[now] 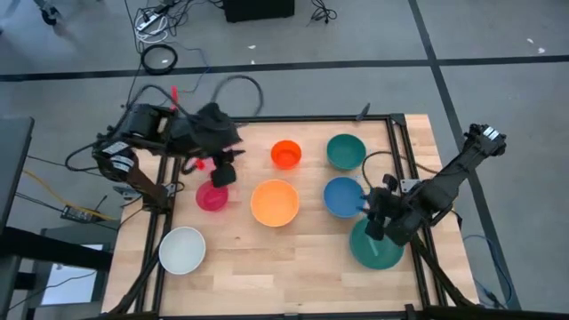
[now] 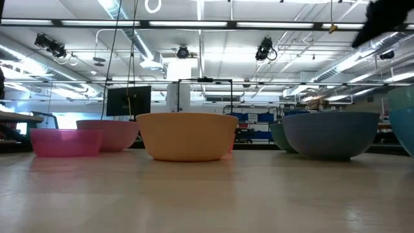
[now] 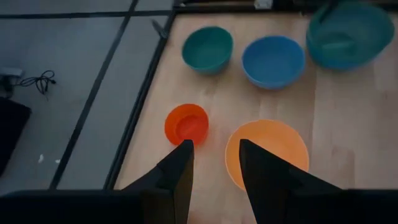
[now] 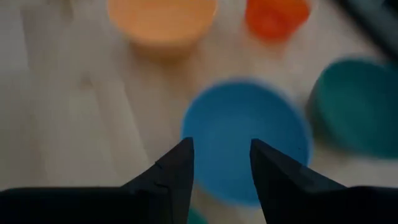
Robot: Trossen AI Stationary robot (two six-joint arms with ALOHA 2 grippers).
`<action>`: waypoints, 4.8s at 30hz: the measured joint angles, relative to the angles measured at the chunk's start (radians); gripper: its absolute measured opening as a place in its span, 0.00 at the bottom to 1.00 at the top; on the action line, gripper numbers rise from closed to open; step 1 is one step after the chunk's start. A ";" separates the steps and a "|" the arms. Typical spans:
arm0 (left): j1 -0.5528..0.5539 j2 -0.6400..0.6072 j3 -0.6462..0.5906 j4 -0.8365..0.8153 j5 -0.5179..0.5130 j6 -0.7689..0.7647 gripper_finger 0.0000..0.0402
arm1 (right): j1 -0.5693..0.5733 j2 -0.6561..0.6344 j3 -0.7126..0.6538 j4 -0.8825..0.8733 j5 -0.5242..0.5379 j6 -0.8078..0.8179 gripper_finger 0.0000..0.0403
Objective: Nest bowls inside each other
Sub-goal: Stack the yellow bowl into the green bowl
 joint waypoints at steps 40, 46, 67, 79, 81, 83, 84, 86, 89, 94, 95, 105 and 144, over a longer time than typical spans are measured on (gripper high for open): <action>-0.216 -0.264 -1.380 0.975 0.070 0.041 0.34 | -0.258 -0.148 0.183 0.000 0.380 -0.314 0.33; -0.209 -0.175 -1.381 1.015 0.110 0.220 0.34 | -0.266 -0.149 0.183 0.002 0.350 -0.314 0.33; -0.144 0.072 -1.381 1.166 0.190 0.339 0.33 | -0.266 -0.149 0.183 0.003 0.332 -0.322 0.33; -0.115 0.103 -1.379 1.201 0.272 0.352 0.03 | -0.266 -0.149 0.183 0.003 0.333 -0.323 0.33; -0.115 0.103 -1.364 1.206 0.276 0.357 0.03 | -0.266 -0.149 0.183 0.003 0.333 -0.323 0.33; -0.115 0.103 -1.334 1.213 0.277 0.380 0.02 | -0.266 -0.149 0.183 0.003 0.333 -0.323 0.33; -0.115 0.104 -1.314 1.213 0.274 0.398 0.02 | -0.268 -0.149 0.183 0.003 0.333 -0.323 0.33; -0.115 0.104 -1.265 1.214 0.272 0.431 0.02 | -0.274 -0.149 0.183 0.003 0.333 -0.324 0.33; -0.111 0.104 -1.186 1.223 0.267 0.498 0.02 | -0.287 -0.149 0.183 0.002 0.333 -0.333 0.33; -0.093 0.104 -1.072 1.280 0.258 0.655 0.02 | -0.313 -0.149 0.183 -0.001 0.333 -0.350 0.33; -0.086 0.104 -1.058 1.290 0.258 0.682 0.02 | -0.316 -0.149 0.183 -0.004 0.333 -0.350 0.33; 0.014 0.114 -0.966 1.466 0.464 0.761 0.01 | -0.323 -0.158 0.183 -0.022 0.350 -0.350 0.33; 0.030 0.716 -0.345 1.527 1.040 0.528 0.05 | -0.446 -0.313 0.183 -0.017 0.511 -0.455 0.33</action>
